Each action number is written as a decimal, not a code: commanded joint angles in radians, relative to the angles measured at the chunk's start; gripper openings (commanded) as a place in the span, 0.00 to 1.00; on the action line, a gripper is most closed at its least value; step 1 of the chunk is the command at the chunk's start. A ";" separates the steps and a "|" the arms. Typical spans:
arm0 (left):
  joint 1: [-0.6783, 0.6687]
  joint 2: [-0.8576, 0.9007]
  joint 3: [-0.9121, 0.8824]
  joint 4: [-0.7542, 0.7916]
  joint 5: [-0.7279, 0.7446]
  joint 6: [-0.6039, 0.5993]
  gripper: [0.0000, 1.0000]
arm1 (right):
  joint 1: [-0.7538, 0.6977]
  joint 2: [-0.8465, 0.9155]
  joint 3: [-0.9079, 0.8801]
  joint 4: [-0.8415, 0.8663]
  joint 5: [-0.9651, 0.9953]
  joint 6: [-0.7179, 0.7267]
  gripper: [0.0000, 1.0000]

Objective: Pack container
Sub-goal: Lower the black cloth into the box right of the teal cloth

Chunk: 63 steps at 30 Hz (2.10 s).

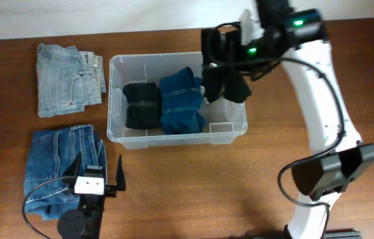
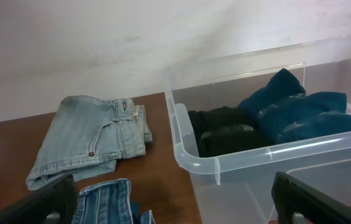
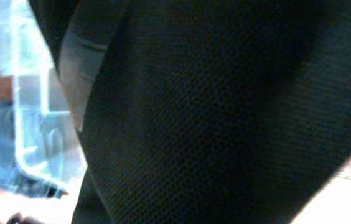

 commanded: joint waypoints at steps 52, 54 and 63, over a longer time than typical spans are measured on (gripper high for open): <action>0.006 -0.009 -0.002 -0.005 0.000 0.020 0.99 | 0.127 0.001 -0.333 0.287 0.240 0.113 0.53; 0.006 -0.009 -0.002 -0.005 0.000 0.020 1.00 | 0.144 0.011 -0.346 0.289 0.237 0.113 0.39; 0.006 -0.009 -0.002 -0.005 0.000 0.020 0.99 | 0.192 0.122 -0.383 0.290 0.240 0.115 0.11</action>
